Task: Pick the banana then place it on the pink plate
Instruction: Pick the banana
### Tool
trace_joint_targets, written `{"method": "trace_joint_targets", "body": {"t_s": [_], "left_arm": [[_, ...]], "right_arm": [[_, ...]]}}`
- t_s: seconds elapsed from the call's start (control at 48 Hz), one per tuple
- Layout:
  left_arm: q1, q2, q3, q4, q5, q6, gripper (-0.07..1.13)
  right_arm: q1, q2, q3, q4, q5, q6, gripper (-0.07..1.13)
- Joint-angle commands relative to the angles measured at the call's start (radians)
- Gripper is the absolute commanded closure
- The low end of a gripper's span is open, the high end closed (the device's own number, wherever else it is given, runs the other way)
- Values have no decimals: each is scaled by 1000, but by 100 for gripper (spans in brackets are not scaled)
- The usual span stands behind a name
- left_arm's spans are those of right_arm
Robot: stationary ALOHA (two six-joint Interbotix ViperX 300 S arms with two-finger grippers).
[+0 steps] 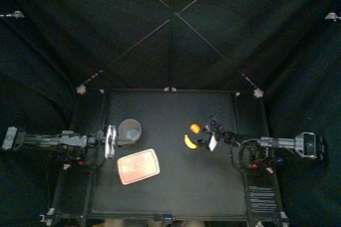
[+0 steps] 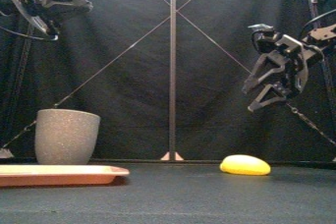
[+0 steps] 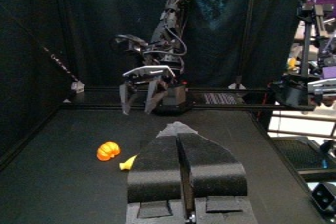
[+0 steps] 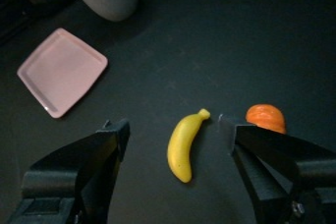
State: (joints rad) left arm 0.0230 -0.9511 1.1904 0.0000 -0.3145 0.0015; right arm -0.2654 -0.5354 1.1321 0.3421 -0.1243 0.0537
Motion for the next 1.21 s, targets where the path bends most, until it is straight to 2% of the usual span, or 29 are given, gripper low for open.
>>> {"method": "trace_joint_targets", "body": {"t_s": [0.021,0.417,0.854,0.958,1.208], "left_arm": [[8,5,-14,0,-18,0,107],[17,5,-9,0,-18,0,107],[25,5,-5,0,-17,0,107],[29,3,-5,0,-17,0,107],[34,3,-3,0,-18,0,107]], "right_arm": [[6,57,-32,2,21,-3,4],[-3,334,-179,-8,202,-6,4],[-9,532,-304,-55,276,-3,6],[-11,541,-319,-55,291,-3,16],[6,511,-350,-57,295,-8,51]]}}
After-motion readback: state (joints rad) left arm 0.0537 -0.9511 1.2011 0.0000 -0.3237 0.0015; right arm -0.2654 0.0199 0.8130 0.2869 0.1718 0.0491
